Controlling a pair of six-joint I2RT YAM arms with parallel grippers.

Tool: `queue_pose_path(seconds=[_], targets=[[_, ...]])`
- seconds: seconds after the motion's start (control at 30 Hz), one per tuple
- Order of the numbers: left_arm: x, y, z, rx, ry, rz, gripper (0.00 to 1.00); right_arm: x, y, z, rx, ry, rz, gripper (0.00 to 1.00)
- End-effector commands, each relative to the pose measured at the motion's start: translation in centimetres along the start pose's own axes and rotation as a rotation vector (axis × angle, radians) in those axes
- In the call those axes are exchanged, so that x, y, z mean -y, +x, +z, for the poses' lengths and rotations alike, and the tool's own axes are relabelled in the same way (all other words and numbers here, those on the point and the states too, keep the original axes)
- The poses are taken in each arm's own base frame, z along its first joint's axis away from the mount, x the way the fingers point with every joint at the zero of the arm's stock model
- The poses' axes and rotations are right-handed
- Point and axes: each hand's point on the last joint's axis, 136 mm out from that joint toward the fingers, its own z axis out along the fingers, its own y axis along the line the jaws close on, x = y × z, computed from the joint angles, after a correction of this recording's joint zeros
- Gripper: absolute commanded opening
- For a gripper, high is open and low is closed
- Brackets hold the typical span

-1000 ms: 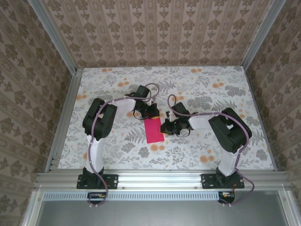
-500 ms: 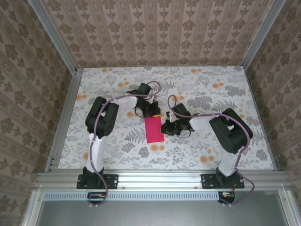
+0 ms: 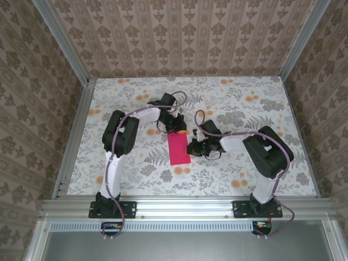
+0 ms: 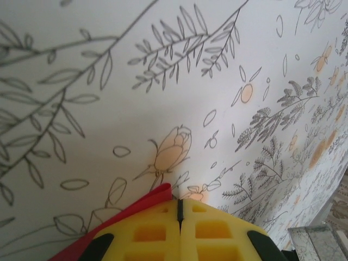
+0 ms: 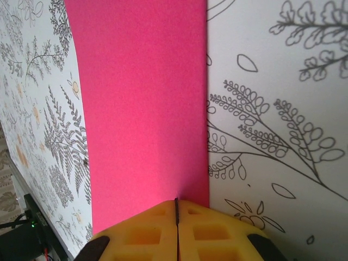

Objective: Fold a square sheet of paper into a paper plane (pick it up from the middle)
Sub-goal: First fold in half a square sheet of paper at the center of the table.

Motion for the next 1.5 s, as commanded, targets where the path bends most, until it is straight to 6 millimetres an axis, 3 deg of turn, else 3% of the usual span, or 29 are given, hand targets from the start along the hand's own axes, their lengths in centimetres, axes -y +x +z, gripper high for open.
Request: queue_pose_path(seconds=[0.0, 0.27, 0.43, 0.57, 0.73, 0.87, 1.17, 1.47], targets=[[-2.2, -4.4, -0.6, 0.127, -0.063, 0.046, 0.06, 6.7, 7.7, 0.0, -0.228, 0.226, 0.152, 0.08], [-0.9, -6.0, -2.1, 0.152, -0.038, 0.077, 0.06, 6.4, 7.3, -0.1, -0.215, 0.222, 0.149, 0.08], [0.7, -5.2, -4.3, 0.180, -0.020, 0.103, 0.07, 5.6, 6.5, 0.0, -0.196, 0.202, 0.146, 0.09], [2.6, -3.3, -5.5, 0.192, 0.021, 0.133, 0.08, 4.0, 5.1, -0.1, -0.154, 0.149, 0.138, 0.10], [4.0, 0.2, -3.8, 0.134, 0.030, 0.174, 0.08, 0.3, 1.8, -1.1, -0.068, 0.039, 0.117, 0.14], [3.2, 1.3, -2.2, 0.104, -0.009, 0.164, 0.08, -1.4, -0.4, -2.1, -0.009, 0.005, 0.093, 0.16], [3.0, 0.4, -0.7, 0.084, 0.003, 0.151, 0.07, -0.2, -2.4, -3.1, 0.069, 0.048, 0.102, 0.19], [3.4, -0.4, 0.4, 0.076, 0.019, 0.144, 0.06, 0.2, -4.8, -3.5, 0.153, 0.037, 0.141, 0.14]])
